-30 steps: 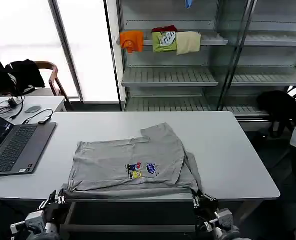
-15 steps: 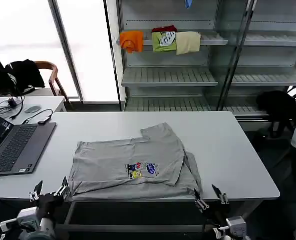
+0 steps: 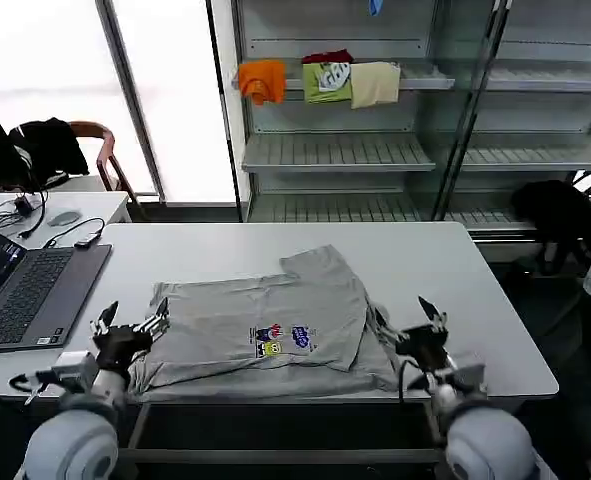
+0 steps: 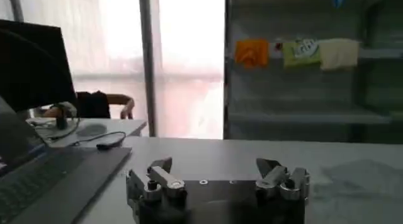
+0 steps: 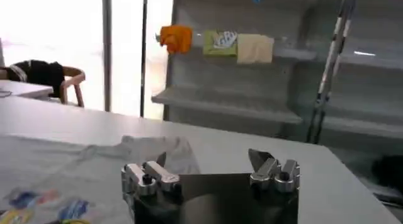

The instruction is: Fold and organize the clothes.

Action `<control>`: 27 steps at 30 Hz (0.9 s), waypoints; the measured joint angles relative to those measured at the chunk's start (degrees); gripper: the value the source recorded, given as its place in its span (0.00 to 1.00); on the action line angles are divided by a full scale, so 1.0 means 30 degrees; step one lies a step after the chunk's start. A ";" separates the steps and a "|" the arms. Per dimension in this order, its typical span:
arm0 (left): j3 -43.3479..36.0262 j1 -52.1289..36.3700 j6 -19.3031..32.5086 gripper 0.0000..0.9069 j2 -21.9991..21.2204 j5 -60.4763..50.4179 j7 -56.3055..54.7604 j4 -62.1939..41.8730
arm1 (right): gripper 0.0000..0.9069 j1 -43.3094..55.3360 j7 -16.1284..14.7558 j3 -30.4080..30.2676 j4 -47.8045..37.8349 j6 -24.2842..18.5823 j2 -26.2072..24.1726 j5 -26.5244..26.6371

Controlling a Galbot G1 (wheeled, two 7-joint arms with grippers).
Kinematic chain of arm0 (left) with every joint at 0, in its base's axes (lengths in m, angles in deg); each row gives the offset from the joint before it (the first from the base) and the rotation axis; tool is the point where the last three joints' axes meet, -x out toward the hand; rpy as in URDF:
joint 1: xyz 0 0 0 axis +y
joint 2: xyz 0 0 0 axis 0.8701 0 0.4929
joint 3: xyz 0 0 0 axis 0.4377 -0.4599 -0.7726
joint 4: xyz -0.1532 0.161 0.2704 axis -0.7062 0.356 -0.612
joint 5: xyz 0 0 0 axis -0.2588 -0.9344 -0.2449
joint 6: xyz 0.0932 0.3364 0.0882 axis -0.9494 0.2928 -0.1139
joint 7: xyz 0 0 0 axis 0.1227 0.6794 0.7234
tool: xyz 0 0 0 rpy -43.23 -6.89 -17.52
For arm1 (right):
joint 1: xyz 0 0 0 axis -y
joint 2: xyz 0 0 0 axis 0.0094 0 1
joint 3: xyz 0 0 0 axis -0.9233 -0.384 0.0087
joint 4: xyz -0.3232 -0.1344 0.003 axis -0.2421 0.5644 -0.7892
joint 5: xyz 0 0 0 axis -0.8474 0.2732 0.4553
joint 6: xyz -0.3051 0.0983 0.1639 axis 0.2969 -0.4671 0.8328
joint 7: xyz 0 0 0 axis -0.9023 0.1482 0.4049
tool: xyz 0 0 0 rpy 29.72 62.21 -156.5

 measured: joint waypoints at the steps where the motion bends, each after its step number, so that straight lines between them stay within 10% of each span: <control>1: -0.0089 -0.0404 -0.0085 1.00 -0.0003 0.0076 0.0271 -0.0461 | 1.00 0.0840 -0.0190 -0.0398 -0.0799 0.0017 0.0300 -0.0029; 27: -0.2242 -0.6992 -0.1829 1.00 0.0528 -0.0199 0.4434 -0.9345 | 1.00 1.2728 -0.7280 -0.2927 -1.9187 0.0543 0.6521 -0.3486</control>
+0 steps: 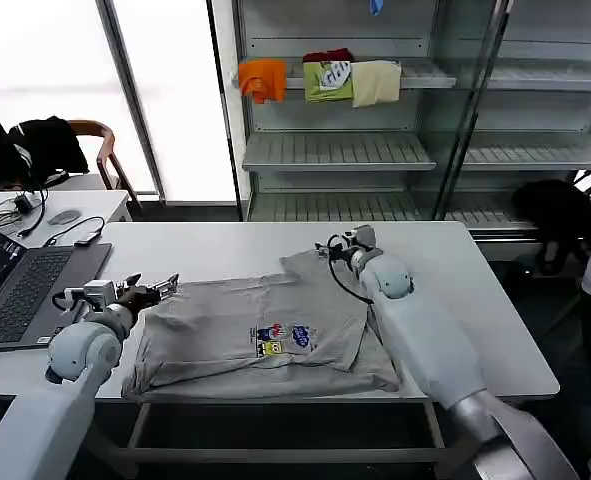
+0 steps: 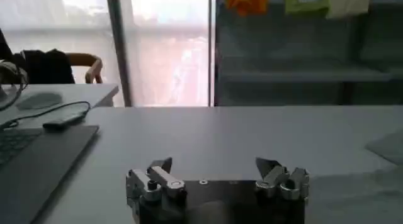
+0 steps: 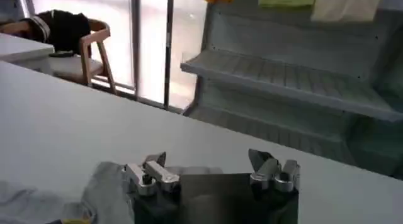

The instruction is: Fold and organize the clothes.

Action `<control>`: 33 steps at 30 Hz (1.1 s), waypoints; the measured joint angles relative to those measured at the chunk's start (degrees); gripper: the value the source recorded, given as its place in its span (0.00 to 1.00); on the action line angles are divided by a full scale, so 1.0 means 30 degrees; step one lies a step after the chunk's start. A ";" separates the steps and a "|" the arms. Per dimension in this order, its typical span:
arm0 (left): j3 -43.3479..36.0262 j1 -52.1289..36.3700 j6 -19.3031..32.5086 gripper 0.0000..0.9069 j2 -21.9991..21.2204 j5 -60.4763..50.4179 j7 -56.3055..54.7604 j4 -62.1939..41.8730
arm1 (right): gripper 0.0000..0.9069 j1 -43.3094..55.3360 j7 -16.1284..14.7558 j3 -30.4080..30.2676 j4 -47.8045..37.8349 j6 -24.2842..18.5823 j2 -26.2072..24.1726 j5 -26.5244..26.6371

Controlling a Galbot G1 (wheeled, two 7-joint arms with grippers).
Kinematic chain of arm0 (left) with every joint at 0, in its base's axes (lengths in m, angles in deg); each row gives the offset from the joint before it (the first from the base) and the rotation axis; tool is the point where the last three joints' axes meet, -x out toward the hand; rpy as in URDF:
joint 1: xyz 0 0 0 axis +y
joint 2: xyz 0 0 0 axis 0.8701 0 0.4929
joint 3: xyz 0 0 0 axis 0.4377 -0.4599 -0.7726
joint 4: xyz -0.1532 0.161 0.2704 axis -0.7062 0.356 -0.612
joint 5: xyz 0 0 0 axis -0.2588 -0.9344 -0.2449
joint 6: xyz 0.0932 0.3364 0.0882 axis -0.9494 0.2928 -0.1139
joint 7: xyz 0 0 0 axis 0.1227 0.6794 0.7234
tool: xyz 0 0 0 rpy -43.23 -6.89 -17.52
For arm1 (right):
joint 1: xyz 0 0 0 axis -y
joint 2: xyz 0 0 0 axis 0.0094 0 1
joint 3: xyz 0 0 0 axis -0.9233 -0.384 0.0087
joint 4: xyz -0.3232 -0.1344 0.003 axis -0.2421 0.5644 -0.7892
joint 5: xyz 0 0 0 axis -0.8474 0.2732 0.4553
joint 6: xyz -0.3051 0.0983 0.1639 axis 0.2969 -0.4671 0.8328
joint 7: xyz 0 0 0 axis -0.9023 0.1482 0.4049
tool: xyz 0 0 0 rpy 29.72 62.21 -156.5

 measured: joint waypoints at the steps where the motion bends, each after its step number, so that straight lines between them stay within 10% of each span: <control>1: -0.0040 -0.0125 -0.0018 1.00 -0.0015 -0.0045 0.0107 -0.0222 | 1.00 0.0146 -0.0133 0.0060 -0.0412 -0.0072 0.0124 -0.0112; 16: -0.0520 -0.1303 -0.0195 1.00 -0.0040 -0.0650 0.1239 -0.3122 | 0.98 0.1113 -0.1455 0.0358 -0.4021 -0.0946 0.0928 -0.1074; 19: -0.0555 -0.1308 -0.0201 0.69 -0.0112 -0.0754 0.1436 -0.3364 | 0.94 0.1105 -0.1548 0.0338 -0.4234 -0.1010 0.1006 -0.1243; 21: -0.0578 -0.1363 -0.0201 0.14 -0.0174 -0.0846 0.1558 -0.3565 | 0.81 0.1093 -0.1628 0.0354 -0.4351 -0.1028 0.1041 -0.1341; 22: -0.0581 -0.1415 -0.0202 0.04 -0.0202 -0.0870 0.1624 -0.3684 | 0.77 0.1065 -0.1676 0.0336 -0.4366 -0.1045 0.1042 -0.1405; 27: -0.0628 -0.1513 -0.0172 0.01 -0.0221 -0.1022 0.2016 -0.3996 | 0.00 0.0845 -0.1953 0.0325 -0.4392 -0.1175 0.1024 -0.1580; 33: -0.0594 -0.1403 -0.0130 0.01 -0.0149 -0.1267 0.2544 -0.4001 | 0.00 0.0541 -0.2165 0.0271 -0.4256 -0.1245 0.0893 -0.1666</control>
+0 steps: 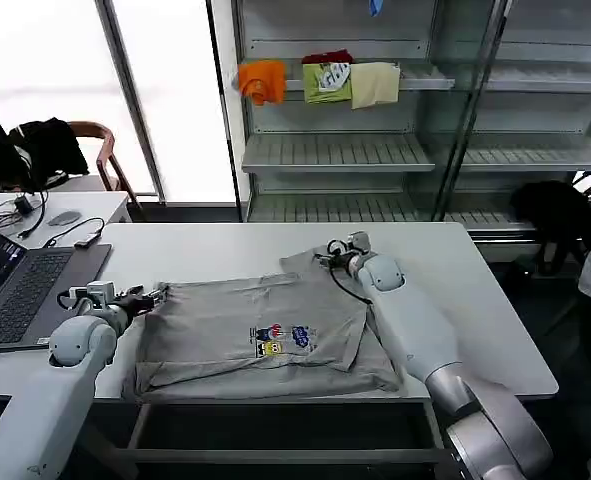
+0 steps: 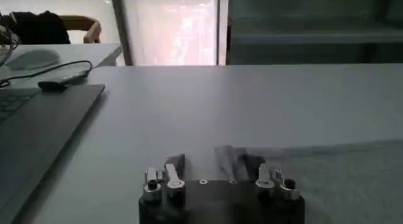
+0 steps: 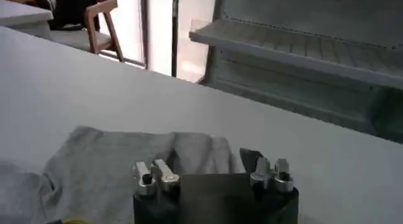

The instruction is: Fold and organize the clothes.

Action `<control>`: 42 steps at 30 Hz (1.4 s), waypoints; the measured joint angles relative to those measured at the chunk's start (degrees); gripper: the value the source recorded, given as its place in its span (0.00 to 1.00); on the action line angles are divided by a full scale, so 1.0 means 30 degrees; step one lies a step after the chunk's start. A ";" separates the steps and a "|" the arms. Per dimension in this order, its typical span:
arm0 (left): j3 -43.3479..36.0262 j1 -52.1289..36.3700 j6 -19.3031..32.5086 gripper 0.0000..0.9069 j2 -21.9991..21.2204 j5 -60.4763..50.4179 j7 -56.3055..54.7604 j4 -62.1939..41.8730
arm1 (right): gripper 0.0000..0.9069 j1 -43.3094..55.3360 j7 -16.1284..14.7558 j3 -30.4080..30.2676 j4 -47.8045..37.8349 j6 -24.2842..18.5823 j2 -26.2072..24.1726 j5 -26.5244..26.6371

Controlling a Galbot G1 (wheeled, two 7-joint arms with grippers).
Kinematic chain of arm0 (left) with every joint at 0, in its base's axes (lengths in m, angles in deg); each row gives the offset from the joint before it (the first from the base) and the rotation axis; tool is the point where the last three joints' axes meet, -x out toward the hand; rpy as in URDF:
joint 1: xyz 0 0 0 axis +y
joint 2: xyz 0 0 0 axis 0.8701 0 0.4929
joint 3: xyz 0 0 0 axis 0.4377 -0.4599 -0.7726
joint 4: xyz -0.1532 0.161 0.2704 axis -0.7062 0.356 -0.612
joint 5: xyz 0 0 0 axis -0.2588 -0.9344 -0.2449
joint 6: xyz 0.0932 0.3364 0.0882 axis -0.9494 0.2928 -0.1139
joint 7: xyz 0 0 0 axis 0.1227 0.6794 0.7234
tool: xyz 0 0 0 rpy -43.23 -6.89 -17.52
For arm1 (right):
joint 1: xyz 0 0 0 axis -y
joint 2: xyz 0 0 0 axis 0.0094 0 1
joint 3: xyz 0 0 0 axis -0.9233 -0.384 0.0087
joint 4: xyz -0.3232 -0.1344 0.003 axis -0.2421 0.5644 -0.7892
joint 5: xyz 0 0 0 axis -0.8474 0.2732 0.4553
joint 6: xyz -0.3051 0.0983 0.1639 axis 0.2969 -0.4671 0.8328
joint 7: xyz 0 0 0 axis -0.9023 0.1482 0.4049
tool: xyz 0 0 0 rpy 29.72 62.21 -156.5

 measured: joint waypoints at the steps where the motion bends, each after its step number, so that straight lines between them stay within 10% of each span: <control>1: 0.0018 0.0032 0.0002 0.01 0.0013 -0.0016 0.0085 0.0020 | 0.00 -0.0051 -0.0041 -0.0021 0.0047 -0.0003 -0.0034 -0.0013; 29: -0.0179 -0.0699 0.2124 0.01 0.0344 0.0949 0.0470 0.0330 | 0.00 -0.0135 0.0781 -0.0156 0.2045 -0.2323 -0.0822 0.0239; 42: 0.1030 0.1987 0.3150 0.01 0.1555 0.1697 0.0723 0.3243 | 0.00 -0.2198 0.2345 -0.1722 0.7724 -0.2133 -0.3308 0.2695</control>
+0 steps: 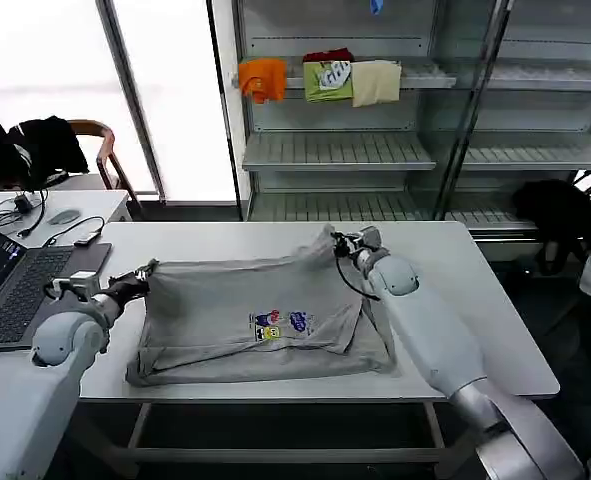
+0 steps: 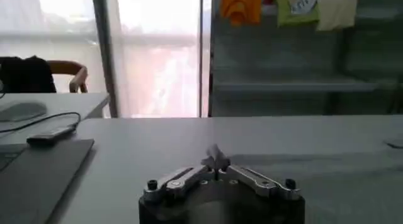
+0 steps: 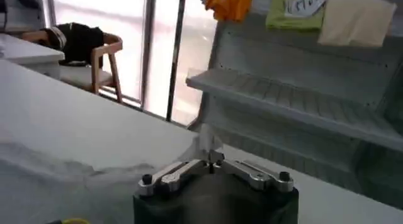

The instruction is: Fold and organize the clothes.

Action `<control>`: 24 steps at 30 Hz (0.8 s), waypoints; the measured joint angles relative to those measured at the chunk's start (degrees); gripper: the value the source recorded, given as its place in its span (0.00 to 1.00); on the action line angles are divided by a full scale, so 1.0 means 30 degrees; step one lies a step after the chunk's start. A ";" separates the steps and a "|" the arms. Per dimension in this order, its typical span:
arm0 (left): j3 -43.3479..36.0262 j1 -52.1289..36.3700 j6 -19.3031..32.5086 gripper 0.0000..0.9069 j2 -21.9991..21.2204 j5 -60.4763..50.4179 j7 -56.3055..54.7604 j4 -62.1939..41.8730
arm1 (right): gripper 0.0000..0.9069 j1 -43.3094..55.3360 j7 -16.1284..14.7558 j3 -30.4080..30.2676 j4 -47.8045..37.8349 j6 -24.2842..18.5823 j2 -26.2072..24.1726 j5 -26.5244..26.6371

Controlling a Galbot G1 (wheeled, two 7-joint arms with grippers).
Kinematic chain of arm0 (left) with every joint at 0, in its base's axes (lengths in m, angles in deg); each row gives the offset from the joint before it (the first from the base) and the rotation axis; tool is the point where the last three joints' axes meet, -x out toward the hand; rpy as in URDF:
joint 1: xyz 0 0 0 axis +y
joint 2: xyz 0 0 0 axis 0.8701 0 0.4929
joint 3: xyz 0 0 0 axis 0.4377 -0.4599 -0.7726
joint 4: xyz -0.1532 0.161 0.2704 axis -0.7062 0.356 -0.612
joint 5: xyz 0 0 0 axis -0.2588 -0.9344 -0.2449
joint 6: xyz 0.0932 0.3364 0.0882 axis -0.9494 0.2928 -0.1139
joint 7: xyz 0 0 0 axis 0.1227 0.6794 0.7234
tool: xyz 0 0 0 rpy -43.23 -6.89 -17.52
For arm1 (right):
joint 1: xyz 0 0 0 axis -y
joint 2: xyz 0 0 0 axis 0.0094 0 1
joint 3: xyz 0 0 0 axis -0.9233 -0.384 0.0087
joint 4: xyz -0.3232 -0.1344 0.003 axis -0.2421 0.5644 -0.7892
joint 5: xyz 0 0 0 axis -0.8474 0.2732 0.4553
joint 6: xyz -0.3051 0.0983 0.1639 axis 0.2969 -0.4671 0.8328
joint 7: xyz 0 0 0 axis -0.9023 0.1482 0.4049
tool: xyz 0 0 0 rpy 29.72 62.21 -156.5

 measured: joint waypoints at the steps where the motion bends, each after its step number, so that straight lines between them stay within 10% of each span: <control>1: 0.0108 0.0302 0.0027 0.01 0.0070 0.0023 -0.0032 0.0337 | 0.00 -0.0271 0.0141 -0.0036 0.0607 0.0039 -0.0251 0.0152; 24: 0.2426 0.5796 -0.1715 0.01 0.0197 -0.0192 -0.3305 0.7238 | 0.00 -0.7782 0.1794 0.2032 1.1717 0.0663 -0.5750 0.2078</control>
